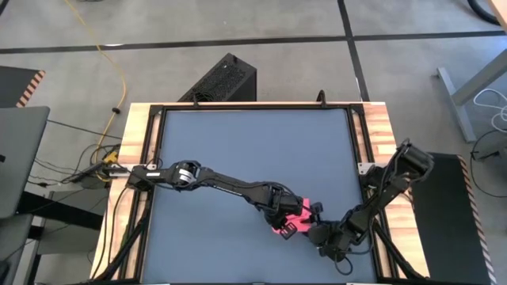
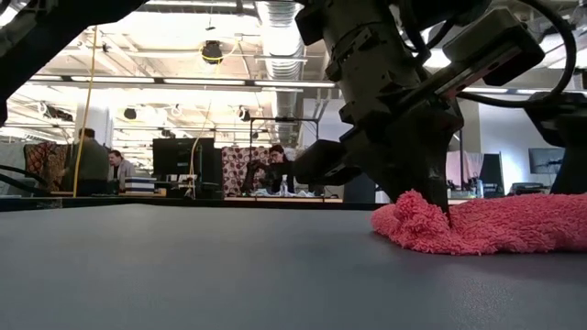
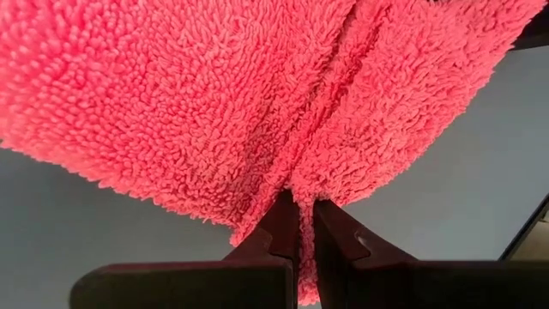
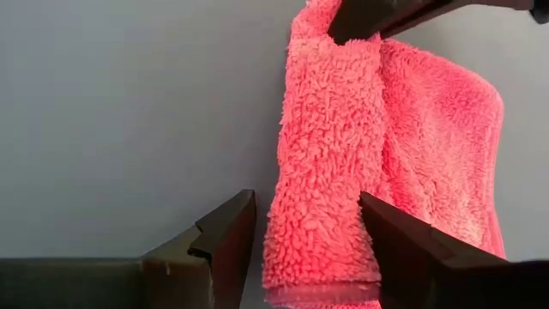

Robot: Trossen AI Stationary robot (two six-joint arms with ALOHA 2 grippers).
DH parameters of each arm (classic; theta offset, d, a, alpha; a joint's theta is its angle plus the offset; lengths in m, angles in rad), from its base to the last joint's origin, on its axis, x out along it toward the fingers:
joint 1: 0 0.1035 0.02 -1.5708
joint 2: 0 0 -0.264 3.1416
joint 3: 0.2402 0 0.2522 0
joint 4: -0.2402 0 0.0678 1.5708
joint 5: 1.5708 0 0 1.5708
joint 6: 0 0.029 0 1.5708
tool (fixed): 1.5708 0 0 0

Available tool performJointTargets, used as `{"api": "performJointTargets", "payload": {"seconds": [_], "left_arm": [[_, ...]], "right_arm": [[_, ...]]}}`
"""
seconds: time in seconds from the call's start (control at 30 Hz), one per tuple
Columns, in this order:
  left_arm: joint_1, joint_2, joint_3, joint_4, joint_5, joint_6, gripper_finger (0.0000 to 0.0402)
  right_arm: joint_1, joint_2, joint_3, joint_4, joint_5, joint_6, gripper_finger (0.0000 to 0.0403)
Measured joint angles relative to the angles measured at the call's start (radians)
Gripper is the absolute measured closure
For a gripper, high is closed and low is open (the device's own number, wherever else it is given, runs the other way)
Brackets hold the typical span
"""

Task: Roll towel
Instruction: Roll the pink towel

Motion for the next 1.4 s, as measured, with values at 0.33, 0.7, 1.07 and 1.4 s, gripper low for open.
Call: {"api": "performJointTargets", "payload": {"seconds": [0.33,0.7,1.07,1.4], "left_arm": [[0.0,0.0,0.0,0.01,0.0,-0.001,0.0401],[-0.019,0.0,0.041,-0.004,-0.13,0.035,0.0388],[-0.05,-0.002,0.108,-0.078,-0.206,0.154,0.0376],[-0.076,-0.002,0.109,-0.072,-0.134,0.172,0.0282]], "right_arm": [[-0.013,-0.002,-0.001,-0.05,0.073,0.007,0.0234],[-0.036,-0.003,0.013,-0.121,0.021,0.083,0.037],[-0.045,-0.003,0.034,-0.148,-0.039,0.19,0.0351],[-0.045,-0.003,0.034,-0.146,-0.049,0.192,0.0348]]}}
